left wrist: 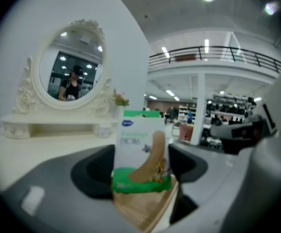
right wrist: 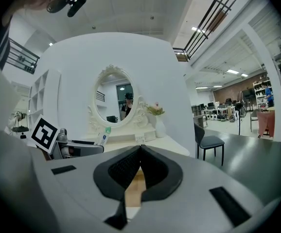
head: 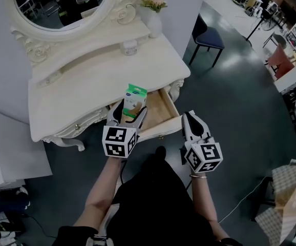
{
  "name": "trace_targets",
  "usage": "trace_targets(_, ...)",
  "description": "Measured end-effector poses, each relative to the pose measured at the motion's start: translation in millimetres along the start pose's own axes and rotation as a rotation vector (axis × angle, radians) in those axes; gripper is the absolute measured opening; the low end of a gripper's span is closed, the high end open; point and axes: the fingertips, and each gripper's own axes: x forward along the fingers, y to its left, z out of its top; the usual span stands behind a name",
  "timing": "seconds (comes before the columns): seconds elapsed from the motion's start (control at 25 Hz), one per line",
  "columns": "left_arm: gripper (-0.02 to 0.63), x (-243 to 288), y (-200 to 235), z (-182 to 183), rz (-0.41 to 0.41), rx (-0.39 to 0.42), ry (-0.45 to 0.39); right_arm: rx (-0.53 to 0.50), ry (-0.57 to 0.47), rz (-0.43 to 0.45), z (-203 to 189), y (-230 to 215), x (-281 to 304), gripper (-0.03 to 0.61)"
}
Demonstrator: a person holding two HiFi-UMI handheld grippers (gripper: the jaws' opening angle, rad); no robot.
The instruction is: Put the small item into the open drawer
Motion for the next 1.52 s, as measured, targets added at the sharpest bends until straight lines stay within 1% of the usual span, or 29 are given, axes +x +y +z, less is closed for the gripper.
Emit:
trace_targets(0.24,0.35,20,1,-4,-0.009,0.002,0.036,0.011,-0.019,-0.016,10,-17,13,-0.003)
trace_targets(0.44,0.35,41,-5,-12,-0.032,0.035,0.075,0.019,-0.025,-0.019,13,-28,24,-0.003)
trace_targets(0.56,0.35,54,-7,-19,-0.038,0.048,0.105,0.024,-0.013,-0.023,11,-36,31,-0.003)
trace_targets(0.8,0.35,80,-14,-35,-0.075,0.084,0.171,0.034,0.018,-0.031,6,-54,44,-0.003)
trace_targets(1.16,0.351,114,-21,-66,-0.114,0.101,0.275,0.067,0.047,-0.069,-6,-84,54,-0.003)
trace_targets(1.52,0.35,137,-30,-98,-0.158,0.133,0.379,0.107,0.079,-0.081,-21,-96,66,-0.003)
